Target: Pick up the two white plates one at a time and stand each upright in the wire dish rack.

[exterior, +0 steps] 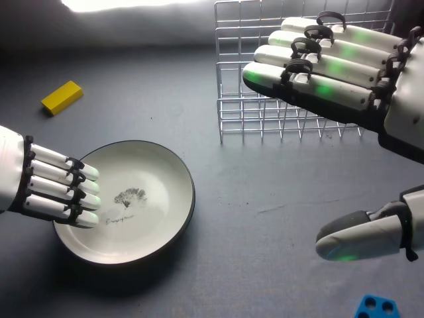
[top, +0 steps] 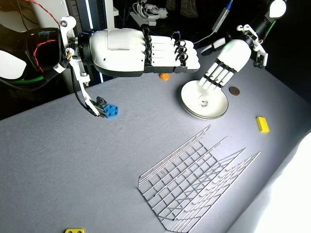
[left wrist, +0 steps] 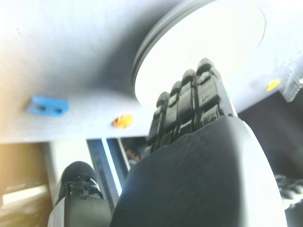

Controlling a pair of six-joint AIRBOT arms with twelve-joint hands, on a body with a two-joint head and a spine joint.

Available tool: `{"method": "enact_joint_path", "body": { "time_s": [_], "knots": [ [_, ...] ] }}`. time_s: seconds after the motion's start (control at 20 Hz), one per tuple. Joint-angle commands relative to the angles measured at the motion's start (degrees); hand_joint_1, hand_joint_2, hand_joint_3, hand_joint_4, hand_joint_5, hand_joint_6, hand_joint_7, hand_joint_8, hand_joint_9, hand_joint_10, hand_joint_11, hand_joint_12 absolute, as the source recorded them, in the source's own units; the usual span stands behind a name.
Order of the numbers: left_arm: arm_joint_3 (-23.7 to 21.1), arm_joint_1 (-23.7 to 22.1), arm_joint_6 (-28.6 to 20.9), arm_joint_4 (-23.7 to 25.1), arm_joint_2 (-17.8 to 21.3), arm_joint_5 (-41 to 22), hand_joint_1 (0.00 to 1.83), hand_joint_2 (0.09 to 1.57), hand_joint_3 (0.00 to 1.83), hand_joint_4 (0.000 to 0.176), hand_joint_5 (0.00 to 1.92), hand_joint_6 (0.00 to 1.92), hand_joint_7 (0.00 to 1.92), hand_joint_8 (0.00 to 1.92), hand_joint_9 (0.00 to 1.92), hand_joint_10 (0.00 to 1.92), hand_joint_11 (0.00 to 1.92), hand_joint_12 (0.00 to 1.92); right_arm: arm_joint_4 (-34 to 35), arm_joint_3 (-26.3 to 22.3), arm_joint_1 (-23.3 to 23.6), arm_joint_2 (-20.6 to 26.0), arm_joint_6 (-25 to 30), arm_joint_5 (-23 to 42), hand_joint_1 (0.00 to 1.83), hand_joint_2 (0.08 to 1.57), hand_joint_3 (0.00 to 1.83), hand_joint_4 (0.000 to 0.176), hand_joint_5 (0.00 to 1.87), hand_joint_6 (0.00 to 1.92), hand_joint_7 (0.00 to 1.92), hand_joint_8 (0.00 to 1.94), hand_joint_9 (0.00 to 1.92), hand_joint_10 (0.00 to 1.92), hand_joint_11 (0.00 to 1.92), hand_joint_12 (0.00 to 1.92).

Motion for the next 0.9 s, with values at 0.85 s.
{"method": "enact_joint_path", "body": {
  "time_s": [0.85],
  "knots": [
    [5.8,3.1,0.0,-2.2,-3.4,-0.1,0.00,0.99,0.00,0.000,0.00,0.00,0.00,0.00,0.00,0.00,0.00,0.00,0.3,1.0,0.2,-0.4,-3.7,6.8,0.01,0.86,0.00,0.000,0.00,0.00,0.00,0.00,0.00,0.00,0.00,0.00]
  ]
}}
